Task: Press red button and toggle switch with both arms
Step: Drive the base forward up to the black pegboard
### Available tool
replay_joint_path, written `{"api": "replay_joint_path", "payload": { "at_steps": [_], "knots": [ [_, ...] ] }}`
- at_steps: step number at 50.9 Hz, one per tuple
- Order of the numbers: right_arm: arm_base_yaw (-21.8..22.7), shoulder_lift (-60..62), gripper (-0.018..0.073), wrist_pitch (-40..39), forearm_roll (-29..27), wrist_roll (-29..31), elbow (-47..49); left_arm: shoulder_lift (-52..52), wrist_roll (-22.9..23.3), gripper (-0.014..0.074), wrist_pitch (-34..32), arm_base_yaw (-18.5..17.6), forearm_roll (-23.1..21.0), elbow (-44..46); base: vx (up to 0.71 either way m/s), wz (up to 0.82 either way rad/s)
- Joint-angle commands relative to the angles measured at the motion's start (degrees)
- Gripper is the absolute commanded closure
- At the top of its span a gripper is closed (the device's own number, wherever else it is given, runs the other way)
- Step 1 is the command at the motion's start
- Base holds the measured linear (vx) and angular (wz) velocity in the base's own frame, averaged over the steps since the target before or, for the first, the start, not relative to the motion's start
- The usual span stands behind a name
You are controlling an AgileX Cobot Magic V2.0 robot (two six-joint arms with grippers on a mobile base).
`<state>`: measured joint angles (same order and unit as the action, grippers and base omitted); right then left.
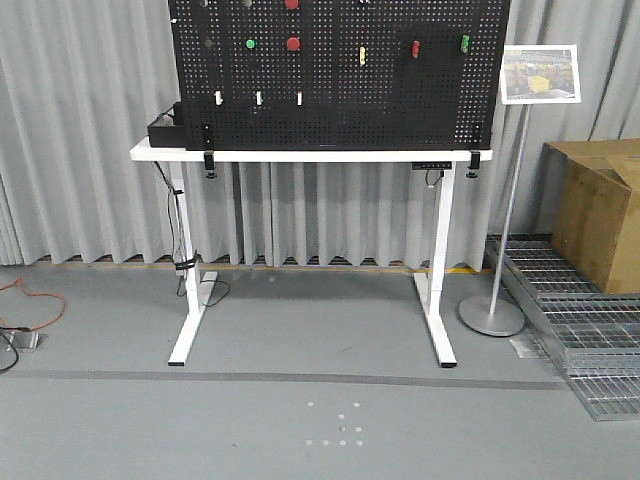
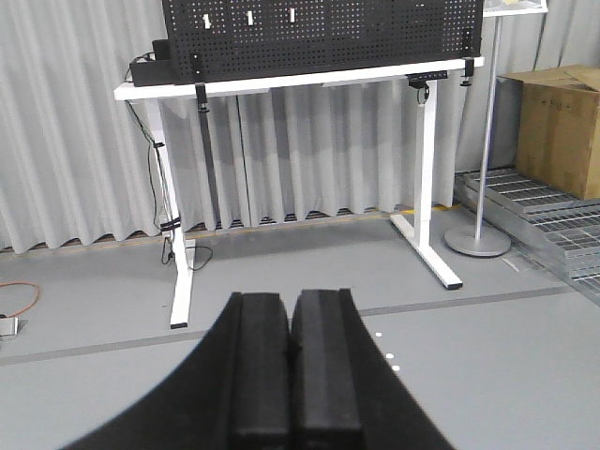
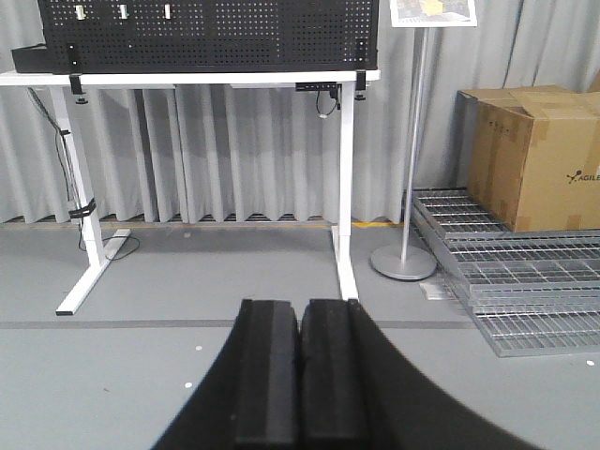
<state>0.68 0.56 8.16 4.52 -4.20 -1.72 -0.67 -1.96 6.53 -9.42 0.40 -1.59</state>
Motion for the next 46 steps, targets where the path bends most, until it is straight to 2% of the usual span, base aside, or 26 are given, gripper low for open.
{"api": "replay_joint_path", "payload": {
  "at_steps": [1, 46],
  "knots": [
    [0.3, 0.9, 0.0562, -4.5, 0.9, 0.3, -0.7, -0.9, 0.0, 0.0595, -4.4, 0.1, -0.4, -2.0, 0.0, 0.0],
    [0.3, 0.9, 0.0562, -4.5, 0.9, 0.3, -0.7, -0.9, 0.0, 0.0595, -4.4, 0.1, -0.4, -2.0, 0.0, 0.0]
  ]
}}
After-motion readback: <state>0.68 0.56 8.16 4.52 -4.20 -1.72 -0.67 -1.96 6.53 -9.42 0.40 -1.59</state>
